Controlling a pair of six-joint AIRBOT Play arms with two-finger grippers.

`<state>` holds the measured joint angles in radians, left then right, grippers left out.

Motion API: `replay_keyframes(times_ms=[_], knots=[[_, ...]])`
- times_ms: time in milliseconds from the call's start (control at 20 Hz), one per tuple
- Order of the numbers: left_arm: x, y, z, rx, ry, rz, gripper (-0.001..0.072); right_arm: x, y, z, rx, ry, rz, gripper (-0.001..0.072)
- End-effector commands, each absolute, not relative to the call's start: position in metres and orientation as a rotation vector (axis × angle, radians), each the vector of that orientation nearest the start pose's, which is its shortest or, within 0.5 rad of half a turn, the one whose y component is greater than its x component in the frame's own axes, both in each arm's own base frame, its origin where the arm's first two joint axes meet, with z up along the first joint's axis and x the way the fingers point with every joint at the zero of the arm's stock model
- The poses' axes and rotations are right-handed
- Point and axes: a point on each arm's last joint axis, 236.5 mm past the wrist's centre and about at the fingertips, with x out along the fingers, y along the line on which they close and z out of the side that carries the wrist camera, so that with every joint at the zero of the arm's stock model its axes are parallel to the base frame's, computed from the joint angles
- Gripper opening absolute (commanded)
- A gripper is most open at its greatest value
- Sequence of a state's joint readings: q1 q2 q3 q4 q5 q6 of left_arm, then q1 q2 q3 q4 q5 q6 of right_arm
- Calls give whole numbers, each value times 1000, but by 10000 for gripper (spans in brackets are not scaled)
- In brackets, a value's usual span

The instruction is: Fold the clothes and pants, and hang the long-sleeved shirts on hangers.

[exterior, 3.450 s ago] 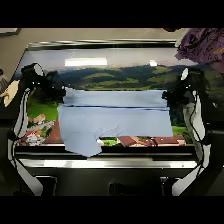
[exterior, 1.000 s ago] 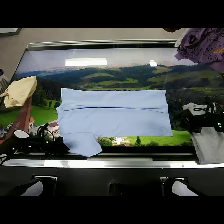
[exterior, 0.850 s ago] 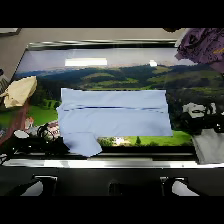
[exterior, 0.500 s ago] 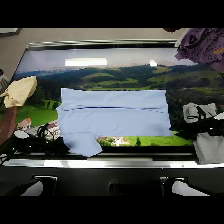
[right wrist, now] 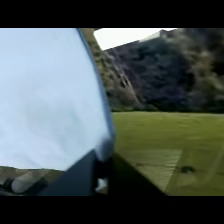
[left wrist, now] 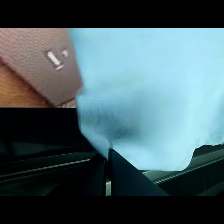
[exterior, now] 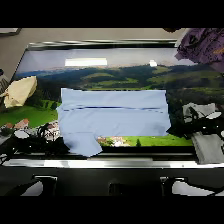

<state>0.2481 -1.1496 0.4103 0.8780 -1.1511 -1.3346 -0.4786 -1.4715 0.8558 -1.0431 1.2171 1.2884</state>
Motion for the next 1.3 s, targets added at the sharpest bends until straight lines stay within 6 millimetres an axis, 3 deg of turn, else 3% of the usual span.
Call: replay_keyframes(times_ms=[0, 100, 250, 400, 550, 650, 850, 1000, 1100, 1250], knots=[[199, -92, -110, -815, 1629, -202, 24, 292, -10, -114, 711, 1586, 109, 37], [214, -87, -97, -780, 1584, -215, 24, 297, -16, -105, 722, 1554, 55, 36], [229, -67, -67, -701, 1552, -158, 23, 281, -29, -84, 685, 1574, -44, 35], [221, -42, -37, -622, 1529, -33, 23, 254, -38, -59, 622, 1619, -104, 35], [217, -44, -11, -605, 1449, -39, 22, 243, -39, -36, 574, 1599, -116, 35], [230, -50, -1, -620, 1385, -73, 21, 252, -40, -30, 571, 1539, -111, 35], [279, -59, 12, -566, 1304, -130, 21, 288, -39, -22, 548, 1397, -46, 34], [320, -66, 9, -534, 1317, -161, 21, 319, -36, -16, 371, 1350, 3, 34], [349, -66, 7, -528, 1312, -165, 21, 345, -44, -13, 263, 1321, -68, 35], [394, -62, 5, -527, 1300, -164, 21, 377, -46, -8, 202, 1298, -82, 35]])
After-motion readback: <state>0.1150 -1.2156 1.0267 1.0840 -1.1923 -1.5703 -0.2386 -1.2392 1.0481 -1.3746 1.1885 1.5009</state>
